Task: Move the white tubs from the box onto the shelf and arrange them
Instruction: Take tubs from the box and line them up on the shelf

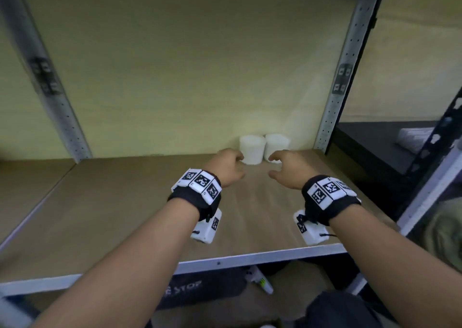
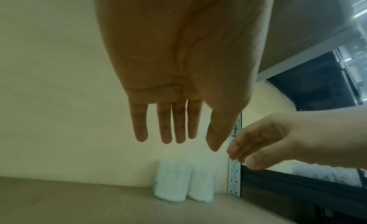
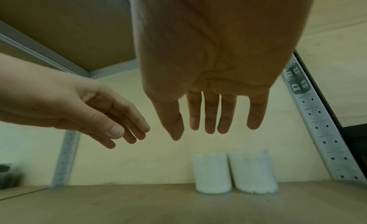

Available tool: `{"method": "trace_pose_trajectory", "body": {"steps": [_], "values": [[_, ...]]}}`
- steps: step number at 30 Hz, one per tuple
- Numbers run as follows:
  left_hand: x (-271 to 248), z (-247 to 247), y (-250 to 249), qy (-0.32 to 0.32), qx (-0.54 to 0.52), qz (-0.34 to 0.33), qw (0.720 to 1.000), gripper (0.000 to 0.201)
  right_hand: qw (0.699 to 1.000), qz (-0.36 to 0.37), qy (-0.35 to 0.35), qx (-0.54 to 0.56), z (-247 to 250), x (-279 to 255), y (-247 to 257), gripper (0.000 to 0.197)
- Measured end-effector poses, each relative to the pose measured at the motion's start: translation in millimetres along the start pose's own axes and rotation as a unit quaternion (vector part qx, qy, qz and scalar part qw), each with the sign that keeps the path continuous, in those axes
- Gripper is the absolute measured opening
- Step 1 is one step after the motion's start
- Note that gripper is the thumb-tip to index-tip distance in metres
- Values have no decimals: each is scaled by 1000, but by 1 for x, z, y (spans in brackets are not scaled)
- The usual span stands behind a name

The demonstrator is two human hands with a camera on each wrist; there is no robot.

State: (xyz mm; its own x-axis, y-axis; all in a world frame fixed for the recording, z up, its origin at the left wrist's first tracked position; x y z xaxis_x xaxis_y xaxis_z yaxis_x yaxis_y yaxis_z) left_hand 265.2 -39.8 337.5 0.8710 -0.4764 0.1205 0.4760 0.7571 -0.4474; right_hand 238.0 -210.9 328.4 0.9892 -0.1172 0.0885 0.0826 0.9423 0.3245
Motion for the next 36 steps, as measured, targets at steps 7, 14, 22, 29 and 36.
{"method": "trace_pose_trajectory", "body": {"steps": [7,14,22,29,36], "values": [[-104,7,9,-23,0,29,999,47,998,30,27,47,-20,-86,42,45],[-193,-19,31,11,-31,83,996,44,996,43,44,61,-55,-154,78,39],[-248,-75,66,81,-57,142,985,42,989,31,128,68,-133,-192,99,26],[-276,-134,110,179,-57,225,956,41,964,10,258,68,-225,-200,99,31],[-289,-244,198,278,-31,337,899,62,930,-3,369,3,-319,-216,81,34]]}}
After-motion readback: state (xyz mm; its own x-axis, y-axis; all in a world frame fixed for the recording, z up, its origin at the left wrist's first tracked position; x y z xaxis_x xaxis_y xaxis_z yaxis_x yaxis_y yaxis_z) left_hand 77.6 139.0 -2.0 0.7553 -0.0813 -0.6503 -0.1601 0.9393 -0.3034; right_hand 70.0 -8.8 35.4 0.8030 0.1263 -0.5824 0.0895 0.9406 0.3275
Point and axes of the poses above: each hand's wrist, its own x-axis towards the middle knuckle, its own z-axis out of the back of the hand, y = z × x, the point moved 5 cm from there along x, towards the middle knuckle, and after that the axes turned 2 degrees about -z, right-handed, at the moved point
